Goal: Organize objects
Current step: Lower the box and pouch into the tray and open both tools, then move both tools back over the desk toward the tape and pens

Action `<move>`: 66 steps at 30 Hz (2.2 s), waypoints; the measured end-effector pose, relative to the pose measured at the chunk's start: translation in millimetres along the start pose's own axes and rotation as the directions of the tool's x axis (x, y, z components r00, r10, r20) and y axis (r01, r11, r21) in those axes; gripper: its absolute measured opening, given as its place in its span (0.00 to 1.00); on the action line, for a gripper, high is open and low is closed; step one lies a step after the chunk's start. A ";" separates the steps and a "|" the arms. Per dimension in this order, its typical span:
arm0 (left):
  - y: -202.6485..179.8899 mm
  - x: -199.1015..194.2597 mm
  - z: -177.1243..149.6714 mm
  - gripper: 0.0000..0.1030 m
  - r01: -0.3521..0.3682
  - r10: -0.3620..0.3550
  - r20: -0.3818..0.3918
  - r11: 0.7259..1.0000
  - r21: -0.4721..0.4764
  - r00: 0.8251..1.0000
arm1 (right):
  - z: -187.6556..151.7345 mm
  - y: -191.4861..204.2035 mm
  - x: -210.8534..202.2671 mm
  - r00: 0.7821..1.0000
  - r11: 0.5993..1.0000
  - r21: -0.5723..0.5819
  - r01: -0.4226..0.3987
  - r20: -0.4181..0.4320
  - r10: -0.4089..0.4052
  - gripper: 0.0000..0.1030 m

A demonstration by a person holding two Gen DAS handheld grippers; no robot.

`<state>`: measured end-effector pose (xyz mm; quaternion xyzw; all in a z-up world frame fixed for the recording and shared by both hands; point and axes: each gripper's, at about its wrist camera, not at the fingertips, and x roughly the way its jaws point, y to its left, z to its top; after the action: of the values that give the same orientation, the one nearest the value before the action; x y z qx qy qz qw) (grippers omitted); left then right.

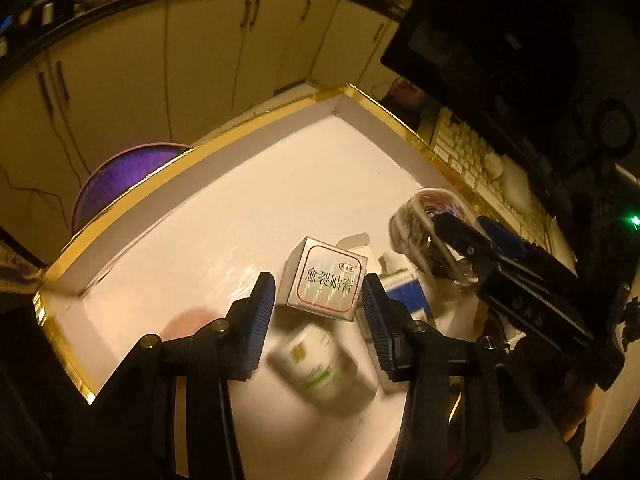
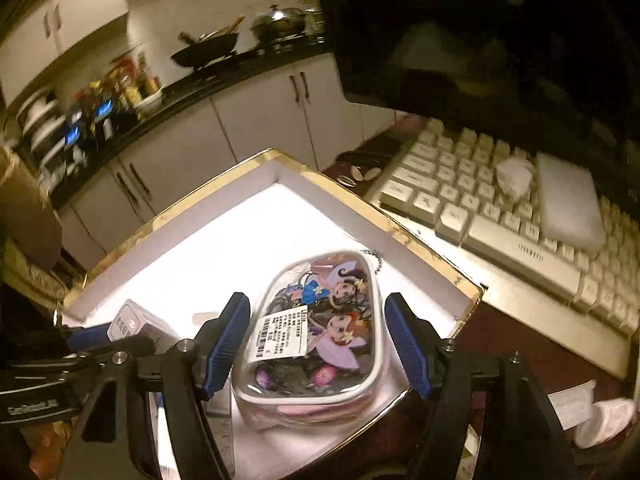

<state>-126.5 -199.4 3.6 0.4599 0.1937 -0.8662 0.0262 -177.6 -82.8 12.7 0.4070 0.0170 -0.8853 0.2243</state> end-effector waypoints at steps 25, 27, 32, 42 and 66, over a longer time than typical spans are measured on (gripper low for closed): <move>-77.7 -80.5 -71.2 0.50 0.104 -0.138 0.137 0.968 0.229 0.981 | -114.0 -50.6 -136.0 1.000 0.954 0.299 -0.009 0.000 0.010 0.68; -79.8 -77.0 -77.4 0.50 0.111 -0.138 0.110 0.969 0.223 0.984 | -126.0 -58.9 -137.6 0.999 0.945 0.322 0.051 -0.018 -0.048 0.68; -92.2 -74.2 -95.2 0.51 0.115 -0.138 0.081 0.963 0.246 0.987 | -153.7 -80.0 -147.6 0.994 0.918 0.382 0.102 -0.013 -0.105 0.68; -131.7 -64.3 -109.5 0.51 0.130 -0.142 0.025 0.950 0.284 0.990 | -181.9 -123.8 -150.3 0.983 0.874 0.452 0.179 -0.044 -0.178 0.68; -152.4 -22.3 -105.0 0.51 0.125 -0.116 -0.055 0.967 0.222 0.992 | -212.7 -145.0 -171.3 0.994 0.880 0.473 -0.036 0.107 -0.017 0.69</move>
<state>-65.2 -23.9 16.3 0.4654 0.1227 -0.8727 -0.0827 11.8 158.5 -26.8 0.4010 -0.2143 -0.8822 0.1227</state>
